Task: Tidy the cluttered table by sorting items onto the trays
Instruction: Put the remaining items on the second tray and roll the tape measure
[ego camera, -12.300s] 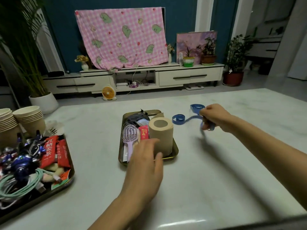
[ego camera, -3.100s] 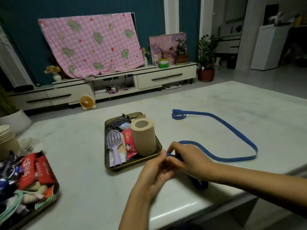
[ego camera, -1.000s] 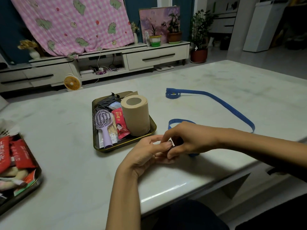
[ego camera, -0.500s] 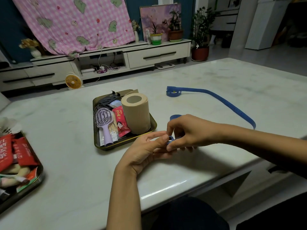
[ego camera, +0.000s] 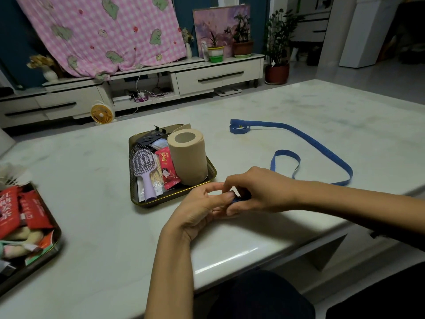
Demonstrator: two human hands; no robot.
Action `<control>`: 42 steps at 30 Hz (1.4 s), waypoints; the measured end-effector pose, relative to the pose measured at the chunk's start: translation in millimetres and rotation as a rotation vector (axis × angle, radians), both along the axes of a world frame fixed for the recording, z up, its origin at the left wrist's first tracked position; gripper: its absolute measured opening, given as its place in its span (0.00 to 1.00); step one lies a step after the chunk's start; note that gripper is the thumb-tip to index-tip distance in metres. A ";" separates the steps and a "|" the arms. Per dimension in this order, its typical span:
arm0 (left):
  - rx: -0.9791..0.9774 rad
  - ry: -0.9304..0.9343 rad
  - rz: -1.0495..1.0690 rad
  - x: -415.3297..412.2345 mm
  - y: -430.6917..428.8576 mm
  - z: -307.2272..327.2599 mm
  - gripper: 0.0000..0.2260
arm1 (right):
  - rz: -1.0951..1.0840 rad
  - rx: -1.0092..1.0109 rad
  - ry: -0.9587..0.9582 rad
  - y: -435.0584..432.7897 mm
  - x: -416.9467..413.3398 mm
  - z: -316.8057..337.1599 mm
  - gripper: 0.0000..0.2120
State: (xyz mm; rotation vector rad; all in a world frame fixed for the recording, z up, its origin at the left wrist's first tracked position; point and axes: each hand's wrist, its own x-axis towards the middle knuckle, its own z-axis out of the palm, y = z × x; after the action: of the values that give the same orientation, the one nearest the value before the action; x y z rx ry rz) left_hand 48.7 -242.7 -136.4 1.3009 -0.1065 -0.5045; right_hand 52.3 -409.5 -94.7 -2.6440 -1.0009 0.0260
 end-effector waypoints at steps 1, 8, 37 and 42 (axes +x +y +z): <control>0.006 0.008 -0.013 0.3 0.9 0.9 0.21 | 0.023 0.034 0.088 -2.0 1.6 4.4 0.15; 0.037 0.046 -0.230 -0.7 6.3 8.9 0.19 | 0.125 0.138 0.471 -11.5 -0.3 14.6 0.07; 0.004 0.036 -0.113 -2.9 0.5 4.2 0.23 | 0.108 0.004 0.349 -7.8 7.3 23.3 0.10; -0.089 0.046 0.083 -3.7 -7.8 0.8 0.21 | -0.101 -0.069 -0.148 -8.9 4.5 7.8 0.16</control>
State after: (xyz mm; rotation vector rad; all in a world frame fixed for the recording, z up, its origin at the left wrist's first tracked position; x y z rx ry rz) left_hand 45.1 -250.5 -135.6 1.2007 -0.0364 -0.4533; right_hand 56.8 -418.4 -87.0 -2.7905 -0.9253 -0.1634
